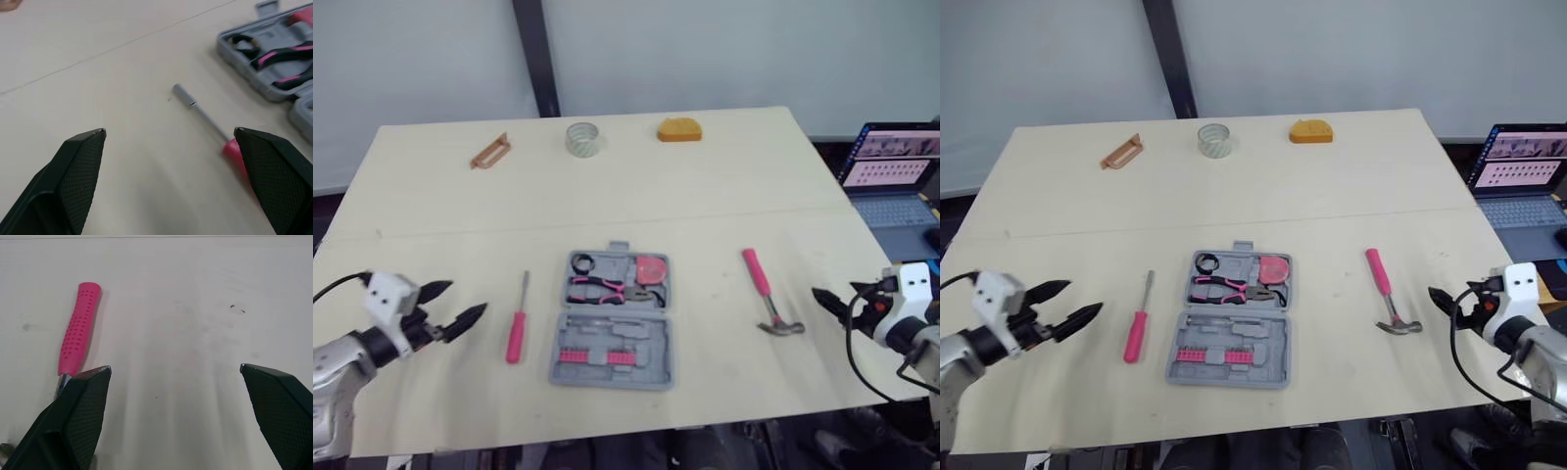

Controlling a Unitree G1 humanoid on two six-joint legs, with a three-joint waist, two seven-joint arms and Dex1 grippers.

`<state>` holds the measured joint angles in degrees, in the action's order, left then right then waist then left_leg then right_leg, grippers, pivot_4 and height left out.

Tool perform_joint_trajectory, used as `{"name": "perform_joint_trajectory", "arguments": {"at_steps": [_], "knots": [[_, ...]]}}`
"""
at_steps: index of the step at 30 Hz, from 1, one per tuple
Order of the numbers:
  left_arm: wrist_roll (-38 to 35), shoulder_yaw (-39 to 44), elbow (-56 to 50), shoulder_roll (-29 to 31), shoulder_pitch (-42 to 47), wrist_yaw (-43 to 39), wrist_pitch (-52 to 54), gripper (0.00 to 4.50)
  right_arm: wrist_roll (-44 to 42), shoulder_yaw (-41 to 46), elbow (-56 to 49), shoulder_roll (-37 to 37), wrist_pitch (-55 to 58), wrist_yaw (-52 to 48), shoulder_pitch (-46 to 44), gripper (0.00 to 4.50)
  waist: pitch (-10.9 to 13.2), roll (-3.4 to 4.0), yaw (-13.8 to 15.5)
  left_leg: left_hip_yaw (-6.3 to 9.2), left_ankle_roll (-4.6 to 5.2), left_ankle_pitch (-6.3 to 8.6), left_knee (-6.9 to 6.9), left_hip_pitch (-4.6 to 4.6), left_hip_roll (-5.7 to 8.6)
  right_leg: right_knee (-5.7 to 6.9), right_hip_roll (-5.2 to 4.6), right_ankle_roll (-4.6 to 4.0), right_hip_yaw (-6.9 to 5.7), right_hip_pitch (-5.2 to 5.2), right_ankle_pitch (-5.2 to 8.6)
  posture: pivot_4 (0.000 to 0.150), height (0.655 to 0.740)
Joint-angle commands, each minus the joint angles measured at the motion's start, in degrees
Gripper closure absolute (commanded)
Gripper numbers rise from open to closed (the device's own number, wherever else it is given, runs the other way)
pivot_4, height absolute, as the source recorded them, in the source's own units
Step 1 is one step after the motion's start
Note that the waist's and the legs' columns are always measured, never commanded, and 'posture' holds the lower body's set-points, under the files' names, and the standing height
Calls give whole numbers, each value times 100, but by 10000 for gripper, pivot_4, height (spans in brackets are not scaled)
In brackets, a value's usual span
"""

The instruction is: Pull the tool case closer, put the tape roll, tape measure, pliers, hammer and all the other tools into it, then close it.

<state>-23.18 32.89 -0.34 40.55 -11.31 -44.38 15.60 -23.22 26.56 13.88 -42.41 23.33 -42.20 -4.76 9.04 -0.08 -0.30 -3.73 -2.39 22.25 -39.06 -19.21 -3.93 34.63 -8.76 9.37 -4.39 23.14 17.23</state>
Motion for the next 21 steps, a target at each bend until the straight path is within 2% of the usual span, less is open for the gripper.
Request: {"name": "perform_joint_trajectory", "arguments": {"at_steps": [1,8,21], "knots": [[44,502,250,-76,-387,133,-335,0,-8,-94,171,-344,-289,-645,-68,437,1,1,-14,-3,1,0,0,0,0,-2,0,0,0,0,0,1500,7400],[7,665,583,-55,-527,160,-660,0,111,-375,648,-670,-396,-1094,-503,437,2,-1,35,-4,3,2,-5,0,0,1,0,-4,1,-1,-2,1500,7400],[13,493,635,-93,-308,176,-741,0,147,-375,1068,-656,-686,-1207,-752,437,2,0,-3,-7,3,2,-3,0,0,-1,-1,-3,0,0,-3,1500,7400]]}}
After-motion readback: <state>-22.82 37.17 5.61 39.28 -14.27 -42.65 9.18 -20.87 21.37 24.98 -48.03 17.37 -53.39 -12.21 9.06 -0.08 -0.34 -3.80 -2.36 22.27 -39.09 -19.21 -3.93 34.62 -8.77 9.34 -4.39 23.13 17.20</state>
